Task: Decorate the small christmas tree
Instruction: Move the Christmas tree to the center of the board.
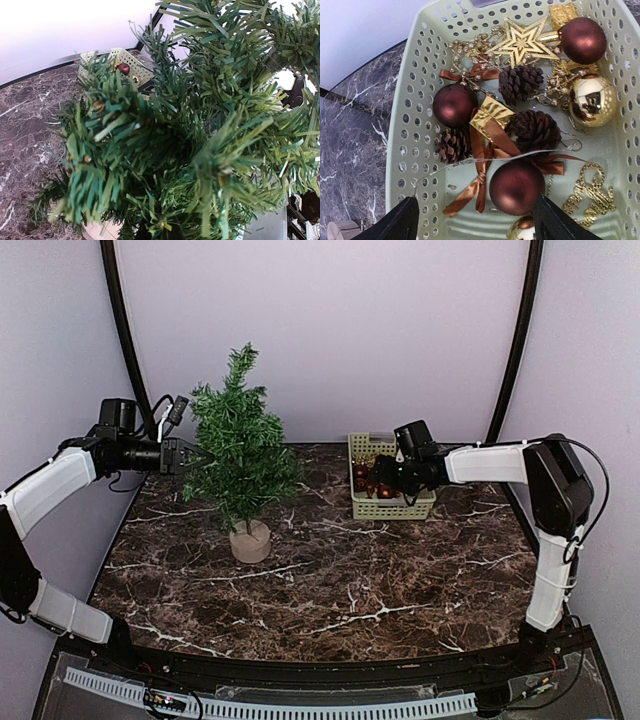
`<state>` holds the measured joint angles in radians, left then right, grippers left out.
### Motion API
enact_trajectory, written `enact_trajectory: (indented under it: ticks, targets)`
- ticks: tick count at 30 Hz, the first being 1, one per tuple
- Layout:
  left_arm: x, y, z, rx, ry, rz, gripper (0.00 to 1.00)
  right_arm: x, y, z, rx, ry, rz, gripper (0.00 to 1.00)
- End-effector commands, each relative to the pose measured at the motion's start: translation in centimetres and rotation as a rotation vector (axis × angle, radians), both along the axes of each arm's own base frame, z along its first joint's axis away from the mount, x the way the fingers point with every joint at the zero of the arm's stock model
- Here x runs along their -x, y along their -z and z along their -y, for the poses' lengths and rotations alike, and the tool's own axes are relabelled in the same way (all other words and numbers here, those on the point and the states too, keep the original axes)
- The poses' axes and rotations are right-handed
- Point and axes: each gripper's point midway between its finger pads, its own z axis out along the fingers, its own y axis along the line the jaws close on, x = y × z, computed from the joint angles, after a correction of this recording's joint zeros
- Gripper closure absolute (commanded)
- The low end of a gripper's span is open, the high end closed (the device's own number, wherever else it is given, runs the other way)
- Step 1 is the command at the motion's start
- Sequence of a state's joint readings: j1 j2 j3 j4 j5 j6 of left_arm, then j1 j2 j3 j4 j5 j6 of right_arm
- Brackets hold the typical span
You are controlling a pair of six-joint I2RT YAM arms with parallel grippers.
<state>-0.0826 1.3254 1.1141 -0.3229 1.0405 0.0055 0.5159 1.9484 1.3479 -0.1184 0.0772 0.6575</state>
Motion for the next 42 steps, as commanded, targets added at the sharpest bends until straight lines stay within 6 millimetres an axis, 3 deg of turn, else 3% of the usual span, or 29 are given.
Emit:
enact_trajectory:
  ticks: [1, 6, 15, 20, 23, 28, 30, 31, 34, 36, 39, 42]
  targets:
    - [0.4, -2.0, -0.3, -0.008, 0.009, 0.106, 1.00, -2.5, -2.0, -1.7, -0.112, 0.003, 0.075, 0.21]
    - [0.6, -1.9, -0.4, -0.010, 0.002, 0.111, 1.00, -3.3, -2.4, -2.5, -0.177, 0.006, 0.093, 0.22]
    - [0.1, -1.5, -0.8, -0.033, -0.046, 0.105, 1.00, -2.9, -4.2, -3.7, -0.297, -0.029, 0.131, 0.19]
    - [-0.1, -1.2, -1.0, -0.043, -0.066, 0.094, 0.95, -3.6, -3.1, -4.1, -0.292, -0.015, 0.094, 0.23]
    - [-0.4, -1.0, -1.7, -0.073, -0.122, 0.097, 0.83, -3.5, -2.8, -4.4, -0.315, -0.021, 0.084, 0.42]
    - [-1.0, -0.4, -3.6, -0.156, -0.259, 0.103, 0.72, -3.5, -3.8, -4.4, -0.336, -0.022, 0.097, 0.80]
    - [-1.2, 0.1, -4.9, -0.197, -0.353, 0.074, 0.60, -3.5, -5.0, -4.4, -0.348, -0.029, 0.113, 0.98]
    - [-0.9, 0.3, -5.4, -0.212, -0.379, 0.065, 0.57, -3.4, -5.8, -4.3, -0.353, -0.030, 0.124, 1.00]
    - [-0.6, 0.5, -7.5, -0.272, -0.502, 0.054, 0.42, -2.9, -9.6, -3.4, -0.359, -0.032, 0.191, 1.00]
    - [0.3, -0.6, -8.6, -0.289, -0.569, 0.081, 0.34, -2.2, -12.4, -2.5, -0.351, -0.033, 0.241, 1.00]
    - [1.8, -1.3, -9.7, -0.295, -0.640, 0.058, 0.29, -0.5, -16.9, -1.0, -0.334, -0.038, 0.321, 1.00]
    - [3.7, -2.1, -9.4, -0.245, -0.643, 0.034, 0.28, 1.7, -20.8, 0.8, -0.317, -0.033, 0.391, 1.00]
